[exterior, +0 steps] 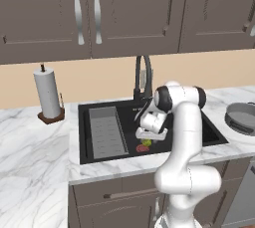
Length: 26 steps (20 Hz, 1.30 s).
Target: Dump the broccoli from the pot into the sink. Then turn on the water and wash the broccoli. Then turn off the water and put the broccoli back in the pot.
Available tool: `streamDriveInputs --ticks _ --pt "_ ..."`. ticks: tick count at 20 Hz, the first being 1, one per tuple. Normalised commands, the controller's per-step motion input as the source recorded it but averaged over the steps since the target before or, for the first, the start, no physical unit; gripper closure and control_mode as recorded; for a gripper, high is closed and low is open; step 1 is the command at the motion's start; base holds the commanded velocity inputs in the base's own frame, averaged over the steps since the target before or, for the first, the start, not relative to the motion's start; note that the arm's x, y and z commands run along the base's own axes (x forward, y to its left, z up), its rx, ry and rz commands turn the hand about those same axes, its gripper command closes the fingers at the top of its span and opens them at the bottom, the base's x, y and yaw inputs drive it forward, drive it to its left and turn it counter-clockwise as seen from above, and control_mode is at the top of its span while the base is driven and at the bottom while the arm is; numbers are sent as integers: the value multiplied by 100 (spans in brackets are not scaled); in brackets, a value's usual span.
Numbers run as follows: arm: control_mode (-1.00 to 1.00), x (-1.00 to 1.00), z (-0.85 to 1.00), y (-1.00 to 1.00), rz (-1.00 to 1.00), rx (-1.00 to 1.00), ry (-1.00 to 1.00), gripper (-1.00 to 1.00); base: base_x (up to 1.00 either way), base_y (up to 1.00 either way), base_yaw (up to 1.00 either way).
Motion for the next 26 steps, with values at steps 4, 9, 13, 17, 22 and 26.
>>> streamDriveInputs --ticks 4,9,13,17,22,26 --pt "-100 27 -24 0 0 0 0 -100 0 0 0" --pt "-100 27 -20 0 0 0 0 -100 0 0 0" --pt "-100 19 -22 0 0 0 0 -100 0 0 0" --pt "-100 -1 -28 -5 0 0 0 -100 0 0 0" --pt "-100 -35 -28 -25 0 -1 0 -100 0 0 0" --pt "-100 -51 -29 -27 0 0 0 -100 0 0 0"
